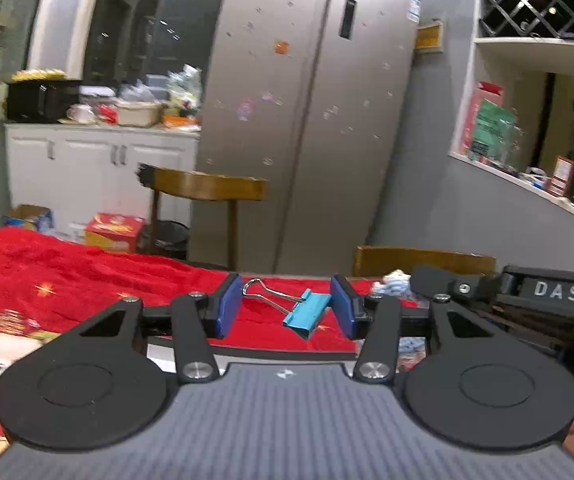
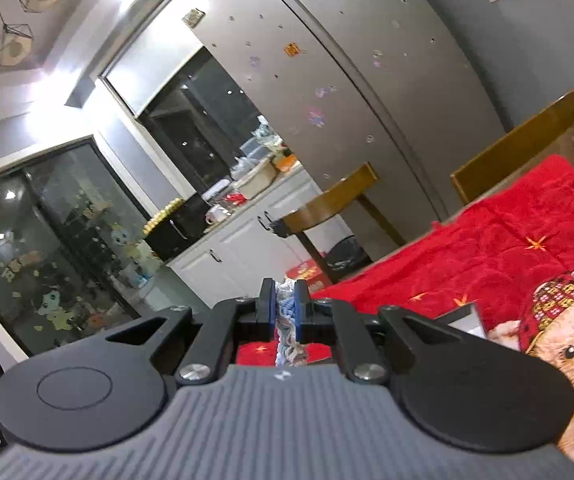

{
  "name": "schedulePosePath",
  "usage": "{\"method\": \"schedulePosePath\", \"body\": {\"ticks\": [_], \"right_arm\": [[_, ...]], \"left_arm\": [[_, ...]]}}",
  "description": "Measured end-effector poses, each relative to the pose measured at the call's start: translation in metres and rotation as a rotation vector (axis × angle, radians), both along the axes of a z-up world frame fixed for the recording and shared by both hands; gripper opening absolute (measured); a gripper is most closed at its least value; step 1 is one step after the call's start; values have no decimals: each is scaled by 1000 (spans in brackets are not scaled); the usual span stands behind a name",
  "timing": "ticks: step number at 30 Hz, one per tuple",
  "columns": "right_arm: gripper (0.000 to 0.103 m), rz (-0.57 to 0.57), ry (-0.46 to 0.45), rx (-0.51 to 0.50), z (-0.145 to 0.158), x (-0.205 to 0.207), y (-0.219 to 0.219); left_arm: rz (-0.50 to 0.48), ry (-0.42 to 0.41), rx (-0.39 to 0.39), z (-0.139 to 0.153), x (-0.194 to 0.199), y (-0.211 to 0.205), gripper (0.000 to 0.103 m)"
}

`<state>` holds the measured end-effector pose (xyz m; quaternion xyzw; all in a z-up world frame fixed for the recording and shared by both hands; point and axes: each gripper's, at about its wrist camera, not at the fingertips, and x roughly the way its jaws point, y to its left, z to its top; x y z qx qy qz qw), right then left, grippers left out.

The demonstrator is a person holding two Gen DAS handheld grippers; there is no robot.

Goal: Organize objects
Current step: 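Carry the binder clip and blue ring over the black box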

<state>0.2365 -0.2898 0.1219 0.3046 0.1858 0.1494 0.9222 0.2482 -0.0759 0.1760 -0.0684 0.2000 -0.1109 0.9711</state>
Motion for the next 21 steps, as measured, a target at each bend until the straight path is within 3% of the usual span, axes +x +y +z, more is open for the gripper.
{"method": "schedulePosePath", "body": {"ticks": [5, 14, 21], "right_arm": [[10, -53, 42, -76, -17, 14, -1], [10, -103, 150, -128, -58, 37, -3], [11, -120, 223, -153, -70, 47, -5]], "left_arm": [[-91, 62, -43, -36, 26, -12, 55], [-116, 168, 74, -93, 71, -38, 55], [-91, 199, 120, -113, 81, -39, 55]]}}
